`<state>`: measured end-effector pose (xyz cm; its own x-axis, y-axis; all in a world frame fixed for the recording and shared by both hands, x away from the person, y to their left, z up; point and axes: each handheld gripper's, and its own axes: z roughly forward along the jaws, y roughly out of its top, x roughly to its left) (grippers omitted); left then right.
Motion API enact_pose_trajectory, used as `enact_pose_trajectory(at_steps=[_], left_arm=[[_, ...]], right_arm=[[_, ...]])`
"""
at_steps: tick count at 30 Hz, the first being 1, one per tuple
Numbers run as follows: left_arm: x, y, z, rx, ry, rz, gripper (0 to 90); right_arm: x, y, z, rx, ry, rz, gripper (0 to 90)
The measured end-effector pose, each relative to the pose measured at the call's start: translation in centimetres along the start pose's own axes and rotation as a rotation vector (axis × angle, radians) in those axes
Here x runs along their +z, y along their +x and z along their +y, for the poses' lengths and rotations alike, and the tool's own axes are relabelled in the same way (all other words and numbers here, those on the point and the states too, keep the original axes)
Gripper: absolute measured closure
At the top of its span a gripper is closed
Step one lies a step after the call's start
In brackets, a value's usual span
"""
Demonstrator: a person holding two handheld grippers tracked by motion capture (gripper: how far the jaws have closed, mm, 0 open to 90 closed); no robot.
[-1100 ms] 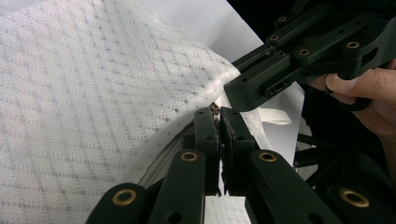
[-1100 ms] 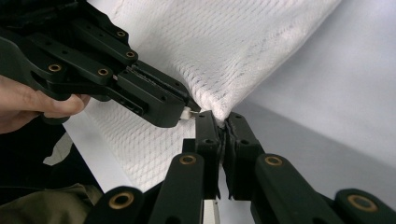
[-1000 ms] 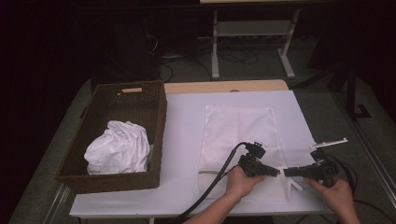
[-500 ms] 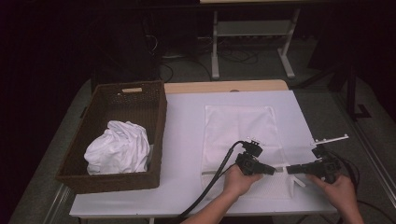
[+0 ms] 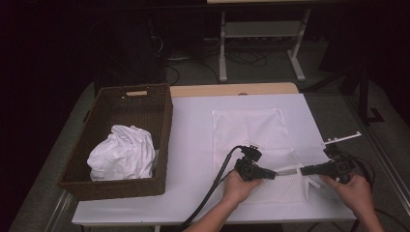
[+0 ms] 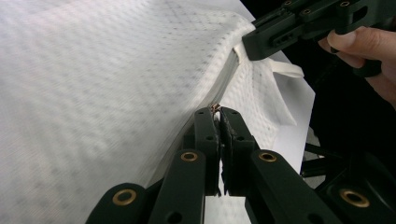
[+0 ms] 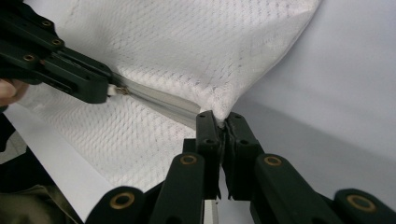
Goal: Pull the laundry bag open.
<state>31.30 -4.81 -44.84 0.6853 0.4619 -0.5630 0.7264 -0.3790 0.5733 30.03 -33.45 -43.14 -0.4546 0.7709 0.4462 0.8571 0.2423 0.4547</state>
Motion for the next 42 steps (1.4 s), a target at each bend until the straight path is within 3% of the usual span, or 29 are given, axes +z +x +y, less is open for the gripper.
enact_pose_trajectory(at_steps=[18,20,22,29,31,38,42], left_arm=[[-4.4,1.4,-2.5,-0.029,-0.052,0.032,86.6],[-4.9,1.5,-2.8,-0.029,-0.057,0.035,86.6],[-5.4,1.5,-3.0,-0.020,-0.057,0.048,86.6],[-6.9,2.1,-4.0,-0.040,-0.081,0.045,86.6],[-7.2,2.0,-4.3,-0.019,-0.078,0.059,86.6],[-9.3,2.8,-5.9,-0.044,-0.102,0.070,86.6],[-10.3,2.9,-6.5,-0.027,-0.106,0.097,86.6]], right_arm=[[0.1,0.5,0.2,-0.008,0.017,-0.044,84.9],[0.0,0.6,0.2,-0.011,0.014,-0.025,84.9],[0.1,0.9,0.3,-0.025,0.025,-0.065,84.9],[0.0,0.9,0.3,-0.017,0.026,-0.061,84.9],[0.0,1.1,0.3,-0.024,0.025,-0.071,84.9],[-0.3,0.9,-0.1,-0.011,0.015,-0.072,84.9],[-0.2,1.1,-0.1,-0.016,0.018,-0.077,84.9]])
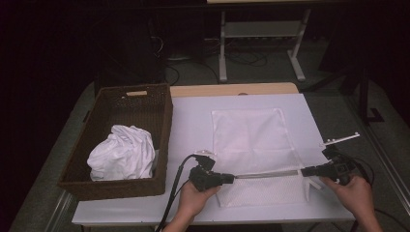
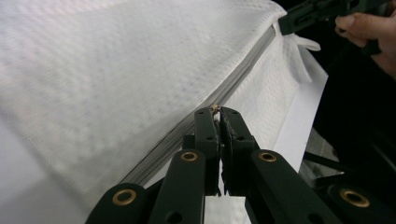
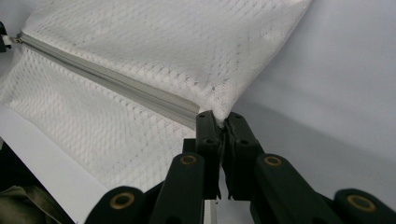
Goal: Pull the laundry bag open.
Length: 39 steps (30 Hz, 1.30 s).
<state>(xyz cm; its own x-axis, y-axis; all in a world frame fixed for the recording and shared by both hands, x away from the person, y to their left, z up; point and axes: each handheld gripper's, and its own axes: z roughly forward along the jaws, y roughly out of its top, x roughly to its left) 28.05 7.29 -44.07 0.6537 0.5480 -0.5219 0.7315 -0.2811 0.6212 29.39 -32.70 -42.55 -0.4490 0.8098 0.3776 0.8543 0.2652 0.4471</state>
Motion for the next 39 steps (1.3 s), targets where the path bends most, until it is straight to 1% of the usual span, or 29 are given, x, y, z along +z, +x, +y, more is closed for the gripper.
enact_pose_trajectory(at_steps=[6,11,18,20,24,26,27,30,33,34,35,36,37,38,39], left_arm=[[-1.5,0.8,-0.9,-0.007,-0.015,0.035,86.6],[-2.7,1.1,-1.4,-0.012,-0.032,0.063,86.6],[-4.0,1.1,-1.6,0.005,-0.045,0.110,86.5],[-4.4,1.0,-1.7,0.015,-0.045,0.136,86.6],[-5.0,1.1,-2.1,0.020,-0.043,0.174,86.6],[-5.1,1.3,-2.3,0.012,-0.044,0.180,86.6],[-5.1,1.3,-2.5,0.015,-0.038,0.184,86.6],[-5.0,1.4,-2.8,0.021,-0.025,0.178,86.6],[-4.8,1.4,-2.9,0.026,-0.016,0.185,86.6],[-4.8,1.3,-2.9,0.032,-0.012,0.189,86.5],[-4.8,1.3,-2.9,0.038,-0.012,0.198,86.3],[-4.9,1.2,-2.8,0.045,-0.012,0.206,85.7],[-5.1,1.1,-2.7,0.048,-0.018,0.206,85.4],[-5.2,1.1,-2.7,0.050,-0.026,0.205,84.7],[-5.4,1.1,-2.6,0.055,-0.025,0.205,82.4]], right_arm=[[0.1,0.1,0.0,-0.004,0.001,-0.008,84.9],[0.1,0.1,0.0,-0.005,0.000,-0.011,84.9],[0.1,0.1,0.0,-0.009,-0.007,-0.012,84.8],[0.1,0.1,-0.1,-0.010,-0.006,-0.010,84.7],[0.1,0.0,-0.2,-0.004,-0.008,-0.008,84.8],[0.2,-0.1,-0.2,-0.004,-0.009,0.000,84.7],[0.2,-0.1,-0.3,-0.004,-0.011,0.008,84.7],[0.6,0.0,-0.3,-0.010,-0.002,-0.002,84.7],[0.9,-0.2,-0.7,-0.007,-0.005,0.007,84.4],[0.9,-0.2,-0.8,-0.012,-0.012,0.008,83.2],[0.8,-0.1,-1.0,-0.020,-0.023,0.004,79.8],[0.7,-0.1,-1.1,-0.025,-0.038,-0.002,74.5],[0.4,-0.2,-1.2,-0.029,-0.058,-0.012,65.1],[0.1,-0.2,-1.3,-0.026,-0.081,-0.018,58.2],[-0.6,-0.3,-1.6,-0.030,-0.123,-0.007,58.0]])
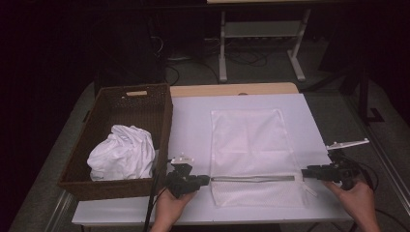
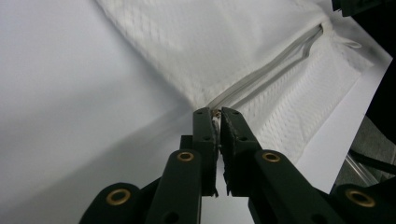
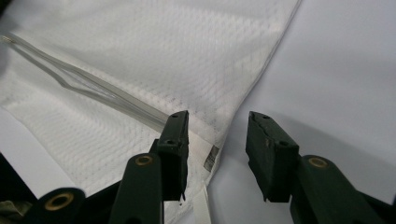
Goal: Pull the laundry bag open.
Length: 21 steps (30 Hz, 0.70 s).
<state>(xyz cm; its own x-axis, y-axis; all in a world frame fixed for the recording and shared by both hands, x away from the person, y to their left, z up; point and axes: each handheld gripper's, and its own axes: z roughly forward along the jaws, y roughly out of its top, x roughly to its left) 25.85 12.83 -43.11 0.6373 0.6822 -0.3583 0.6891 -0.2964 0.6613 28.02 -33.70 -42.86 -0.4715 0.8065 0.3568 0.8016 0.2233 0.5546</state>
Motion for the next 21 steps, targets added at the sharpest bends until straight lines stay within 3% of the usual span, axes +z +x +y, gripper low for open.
enact_pose_trajectory(at_steps=[5,13,21], left_arm=[[-0.3,0.1,0.2,0.000,-0.008,0.025,76.6],[-0.5,0.1,0.7,0.000,-0.021,0.017,67.9],[-0.8,-0.3,1.7,0.030,-0.043,-0.007,60.9]], right_arm=[[-0.7,0.5,-0.1,-0.046,-0.032,-0.015,57.4],[-0.8,2.4,0.6,-0.139,-0.042,-0.020,54.1],[-0.6,3.9,1.5,-0.205,-0.064,-0.007,51.6]])
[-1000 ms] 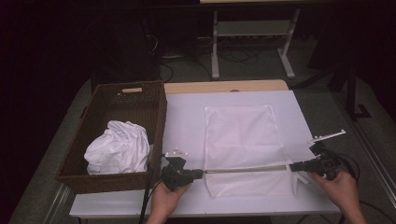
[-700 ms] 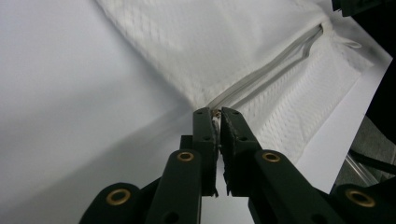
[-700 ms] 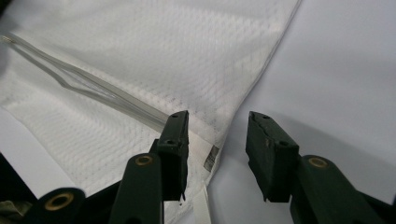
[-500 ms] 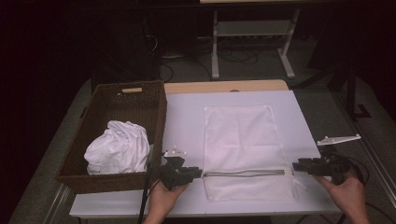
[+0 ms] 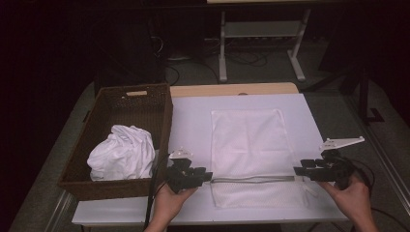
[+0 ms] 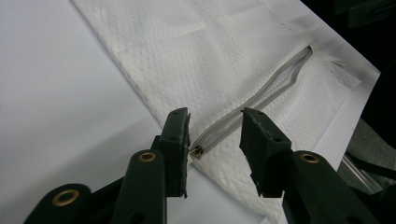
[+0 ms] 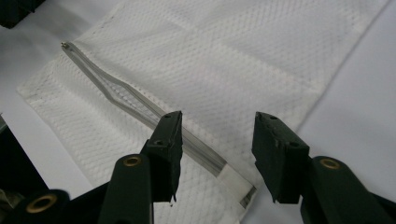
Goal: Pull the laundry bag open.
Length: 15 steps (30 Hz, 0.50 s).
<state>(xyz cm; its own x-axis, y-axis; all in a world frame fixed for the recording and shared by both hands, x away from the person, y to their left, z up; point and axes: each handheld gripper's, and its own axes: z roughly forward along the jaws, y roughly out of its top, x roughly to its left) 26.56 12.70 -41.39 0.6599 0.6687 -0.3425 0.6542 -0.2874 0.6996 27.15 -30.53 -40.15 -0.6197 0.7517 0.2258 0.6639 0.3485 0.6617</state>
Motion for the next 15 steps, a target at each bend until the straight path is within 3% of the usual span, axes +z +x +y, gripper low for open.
enact_pose_trajectory(at_steps=[15], left_arm=[[0.1,-0.7,1.6,0.047,-0.021,-0.035,47.5]], right_arm=[[1.6,1.9,2.3,-0.156,-0.031,0.041,46.2]])
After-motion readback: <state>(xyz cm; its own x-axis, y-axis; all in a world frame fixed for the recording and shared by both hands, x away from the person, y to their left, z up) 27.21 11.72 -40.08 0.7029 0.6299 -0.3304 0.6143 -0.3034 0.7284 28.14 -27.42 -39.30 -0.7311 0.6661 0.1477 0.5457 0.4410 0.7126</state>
